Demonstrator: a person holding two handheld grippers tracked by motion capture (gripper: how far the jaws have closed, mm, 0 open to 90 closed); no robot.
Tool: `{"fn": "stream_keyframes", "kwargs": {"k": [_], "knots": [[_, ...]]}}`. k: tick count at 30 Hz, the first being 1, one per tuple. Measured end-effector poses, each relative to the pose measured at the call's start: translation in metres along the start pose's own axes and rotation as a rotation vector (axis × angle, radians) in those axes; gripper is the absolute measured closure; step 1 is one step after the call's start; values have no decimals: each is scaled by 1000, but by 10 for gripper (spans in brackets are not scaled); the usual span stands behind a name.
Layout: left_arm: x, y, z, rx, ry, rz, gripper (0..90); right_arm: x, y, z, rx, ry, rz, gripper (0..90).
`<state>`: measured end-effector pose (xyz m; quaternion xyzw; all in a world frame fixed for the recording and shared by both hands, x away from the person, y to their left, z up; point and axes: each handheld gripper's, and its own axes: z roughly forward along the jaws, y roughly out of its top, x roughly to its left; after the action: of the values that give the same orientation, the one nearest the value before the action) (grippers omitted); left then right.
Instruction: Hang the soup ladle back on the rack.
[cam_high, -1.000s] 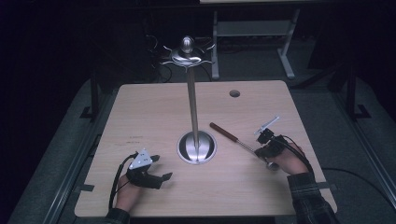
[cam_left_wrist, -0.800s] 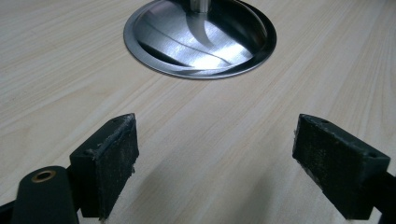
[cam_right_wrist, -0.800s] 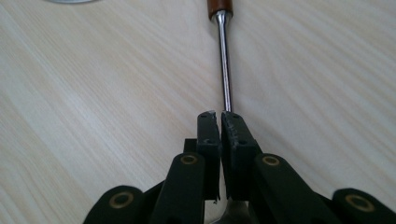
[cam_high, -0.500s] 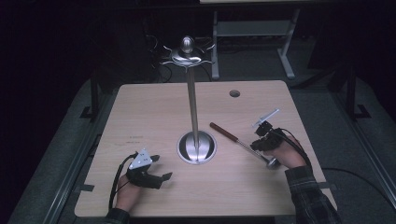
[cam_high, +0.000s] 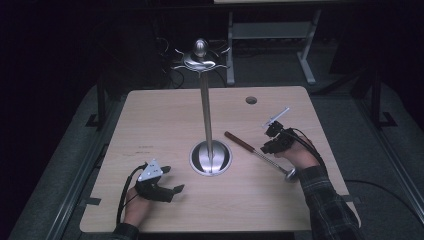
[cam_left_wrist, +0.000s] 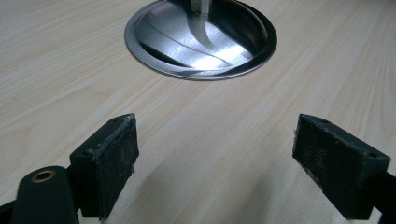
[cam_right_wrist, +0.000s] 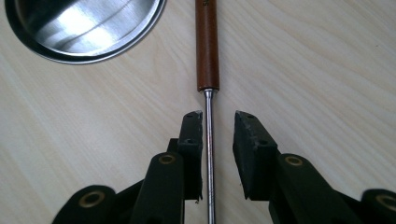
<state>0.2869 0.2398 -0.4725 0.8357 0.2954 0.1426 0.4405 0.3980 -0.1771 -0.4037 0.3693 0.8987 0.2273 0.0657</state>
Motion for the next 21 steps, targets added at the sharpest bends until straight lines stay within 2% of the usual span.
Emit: {"fn": "stream_keyframes", "kwargs": {"k": [13,21], "knots": [[0,0,0,-5,-4,-7,142,-7,29,16,41,5,-7,699],[0,0,0,-5,-8,-6,142,-2,47,36,102,14,-50,674]]}}
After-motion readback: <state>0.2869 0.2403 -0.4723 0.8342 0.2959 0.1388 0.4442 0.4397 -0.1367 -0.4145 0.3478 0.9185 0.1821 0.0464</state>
